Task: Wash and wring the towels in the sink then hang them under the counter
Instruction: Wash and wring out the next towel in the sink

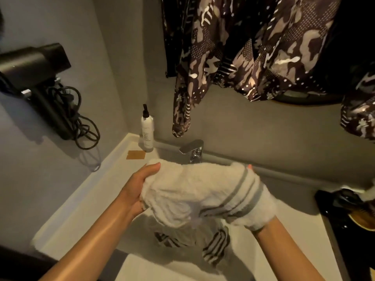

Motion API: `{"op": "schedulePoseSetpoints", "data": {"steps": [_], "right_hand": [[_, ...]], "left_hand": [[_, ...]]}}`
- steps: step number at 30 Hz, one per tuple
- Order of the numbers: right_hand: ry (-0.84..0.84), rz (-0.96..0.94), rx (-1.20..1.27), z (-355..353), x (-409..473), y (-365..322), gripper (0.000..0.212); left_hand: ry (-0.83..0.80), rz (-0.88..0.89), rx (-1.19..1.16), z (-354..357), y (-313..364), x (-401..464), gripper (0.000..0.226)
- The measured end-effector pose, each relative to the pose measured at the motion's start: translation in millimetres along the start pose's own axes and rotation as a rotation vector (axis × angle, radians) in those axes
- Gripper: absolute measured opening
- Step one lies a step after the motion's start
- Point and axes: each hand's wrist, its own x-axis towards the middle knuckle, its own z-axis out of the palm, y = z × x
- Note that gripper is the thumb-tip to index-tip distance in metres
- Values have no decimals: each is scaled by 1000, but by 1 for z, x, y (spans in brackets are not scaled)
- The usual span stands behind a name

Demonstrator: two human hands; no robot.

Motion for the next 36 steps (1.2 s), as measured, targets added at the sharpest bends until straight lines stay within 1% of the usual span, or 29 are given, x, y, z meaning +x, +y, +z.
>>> {"op": "schedulePoseSetpoints", "data": {"steps": [2, 3, 4, 5, 6, 7, 8, 9, 10, 11, 13, 14, 15, 17, 18, 19, 20, 21, 23, 24, 26, 27, 28, 30, 32, 34, 36], "right_hand": [[-35, 145, -61, -4, -2, 15, 47], [-68, 163, -94, -9, -4, 21, 45], [-140, 157, -87, -17, -5, 28, 52], [-162, 98, -60, -25, -5, 38, 64], [-164, 134, 22, -25, -9, 51, 79], [-161, 200, 88, -18, -11, 62, 87], [-174, 256, 163, -11, -11, 75, 79], [-117, 283, 170, 0, -7, 91, 63], [-40, 235, 114, 13, -5, 104, 52], [35, 211, 62, 22, 0, 116, 47], [83, 245, 18, 35, 4, 122, 57], [51, 268, 18, 37, 2, 120, 58], [20, 273, 23, 36, 3, 119, 51], [6, 256, 59, 28, 6, 120, 25], [24, 223, 75, 24, 4, 121, 21], [44, 202, 42, 23, 4, 120, 22], [31, 198, 50, 19, 3, 119, 23], [9, 195, 44, 16, 3, 118, 30], [-14, 162, -8, 14, 2, 112, 53], [-34, 158, -45, 16, 1, 107, 58], [-65, 110, -150, 20, -1, 100, 53], [-85, 96, -203, 21, 0, 98, 48], [-69, 81, -236, 21, 3, 95, 45], [-61, 98, -336, 22, 11, 89, 48], [-12, 106, -477, 22, 15, 83, 50], [47, 111, -592, 13, 19, 76, 51], [145, 73, -645, 6, 18, 65, 44]], "left_hand": [[8, 33, 3, -9, 5, 3, 40], [3, 39, -9, -11, 11, 2, 37], [-3, 48, -49, -11, 17, 0, 40], [-8, 75, -100, -10, 22, 1, 50], [-17, 97, -148, -5, 26, 0, 59], [-45, 111, -190, 5, 28, -1, 60], [-81, 102, -219, 16, 28, -5, 53], [-105, 81, -233, 25, 24, -2, 51], [-113, 48, -220, 34, 20, 2, 57], [-105, 7, -179, 38, 11, 7, 62], [29, -66, -83, 31, -12, 17, 77], [89, -104, -68, 24, -28, 20, 85], [141, -169, -69, 13, -46, 19, 91], [210, -357, -40, -1, -84, 12, 98], [201, -448, -20, -4, -101, 7, 100], [176, -505, -2, -4, -112, 2, 99], [148, -530, 3, -4, -119, -1, 96], [123, -534, 9, -6, -123, -1, 92], [87, -516, 26, -5, -121, -3, 83], [90, -478, 8, -3, -116, -3, 78], [70, -362, -87, 2, -104, -1, 74], [30, -300, -154, 5, -95, -1, 78], [7, -247, -172, 12, -84, -4, 83], [-4, -153, -96, 18, -69, -6, 82], [-11, -112, 14, 21, -62, -7, 71], [-19, -61, 153, 18, -59, -2, 50], [59, 29, 310, 14, -51, 3, 28]]}}
